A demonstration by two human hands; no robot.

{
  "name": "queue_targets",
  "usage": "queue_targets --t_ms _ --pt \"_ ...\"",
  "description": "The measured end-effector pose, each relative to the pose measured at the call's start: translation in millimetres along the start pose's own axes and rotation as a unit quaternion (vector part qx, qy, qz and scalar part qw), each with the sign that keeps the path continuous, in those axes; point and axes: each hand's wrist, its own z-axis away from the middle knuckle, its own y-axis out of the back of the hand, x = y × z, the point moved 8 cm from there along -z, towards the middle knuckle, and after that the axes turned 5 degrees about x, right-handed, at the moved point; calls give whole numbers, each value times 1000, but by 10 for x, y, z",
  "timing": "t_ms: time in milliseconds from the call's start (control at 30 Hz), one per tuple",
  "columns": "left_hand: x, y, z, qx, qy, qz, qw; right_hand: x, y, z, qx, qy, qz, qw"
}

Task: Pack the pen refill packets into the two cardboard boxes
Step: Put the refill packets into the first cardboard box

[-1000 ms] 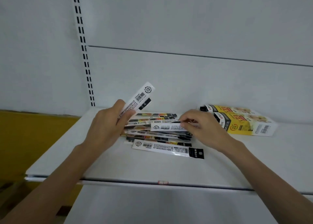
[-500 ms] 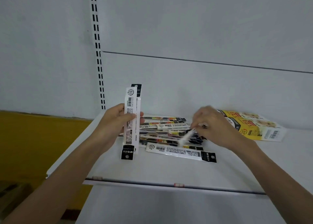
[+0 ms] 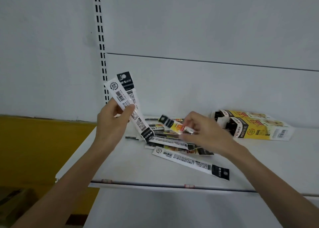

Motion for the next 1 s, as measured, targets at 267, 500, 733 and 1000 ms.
queue_targets --t_ms 267,500,733,1000 --pt "175 -109 336 -201 -346 -210 892 -108 -370 -125 -43 28 158 986" --pt "-129 102 293 -198 -325 -310 871 -51 127 -189 73 -9 92 993" --pt "-81 158 247 -168 -301 -380 858 37 310 -196 115 -70 -65 989" --pt "126 -115 216 -173 -397 -411 802 78 121 -216 58 -25 -1 998"
